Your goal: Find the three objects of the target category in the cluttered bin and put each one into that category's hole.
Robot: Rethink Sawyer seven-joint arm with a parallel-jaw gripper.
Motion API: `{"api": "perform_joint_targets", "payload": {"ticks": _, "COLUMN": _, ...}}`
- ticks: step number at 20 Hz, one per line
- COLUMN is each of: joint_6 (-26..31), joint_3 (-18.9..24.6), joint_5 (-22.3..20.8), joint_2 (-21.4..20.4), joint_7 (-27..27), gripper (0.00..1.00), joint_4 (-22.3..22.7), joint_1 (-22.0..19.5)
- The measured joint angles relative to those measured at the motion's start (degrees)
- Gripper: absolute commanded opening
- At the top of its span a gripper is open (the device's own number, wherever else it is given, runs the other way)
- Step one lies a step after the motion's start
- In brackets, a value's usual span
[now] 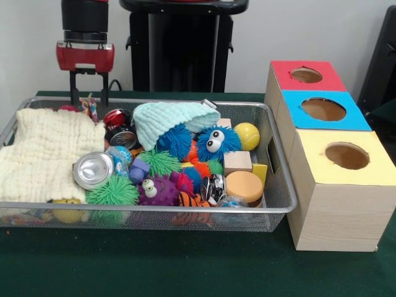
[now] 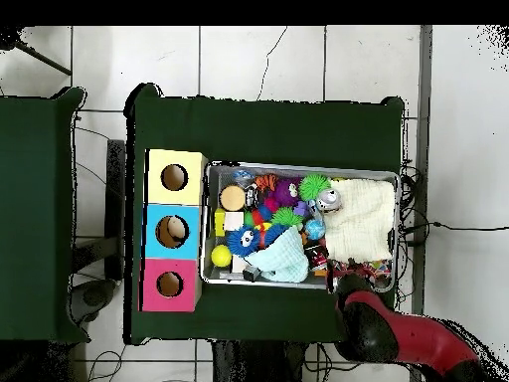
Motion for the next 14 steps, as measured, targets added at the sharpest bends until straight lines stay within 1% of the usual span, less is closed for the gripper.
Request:
{"api": "perform_joint_targets", "payload": {"ticks": 4, "joint_6": 2.7, "joint_3": 2.3, "joint_5": 1.2, "joint_2": 0.2, "joint_7": 0.0, "gripper": 1.00, "joint_4": -0.1, "joint_1": -0.6}}
{"api": "perform_joint_targets", "payload": {"ticks": 5, "joint_6": 5.4, "joint_3": 3.5, "joint_5": 2.3, "joint_2": 0.6, "joint_7": 0.0, "gripper": 1.00, "joint_4": -0.5, "joint_1": -0.5}}
{"api": "perform_joint_targets", "payload": {"ticks": 6, "joint_6": 6.8, "joint_3": 4.0, "joint_5": 2.9, "joint_2": 0.9, "joint_7": 0.0, "gripper": 1.00, "joint_4": -0.9, "joint_1": -0.4}}
{"api": "perform_joint_targets", "payload": {"ticks": 8, "joint_6": 8.5, "joint_3": 4.6, "joint_5": 3.7, "joint_2": 1.2, "joint_7": 0.0, "gripper": 1.00, "joint_4": -1.4, "joint_1": -0.1}}
{"api": "perform_joint_targets", "payload": {"ticks": 10, "joint_6": 11.5, "joint_3": 5.8, "joint_5": 5.2, "joint_2": 2.3, "joint_7": 0.0, "gripper": 1.00, "joint_4": -3.1, "joint_1": 1.0}}
{"api": "perform_joint_targets", "payload": {"ticks": 13, "joint_6": 12.6, "joint_3": 6.2, "joint_5": 6.3, "joint_2": 3.2, "joint_7": 0.0, "gripper": 1.00, "joint_4": -4.4, "joint_1": 2.1}}
{"api": "perform_joint_targets", "payload": {"ticks": 14, "joint_6": 12.9, "joint_3": 6.5, "joint_5": 7.1, "joint_2": 3.8, "joint_7": 0.0, "gripper": 1.00, "joint_4": -5.4, "joint_1": 2.9}}
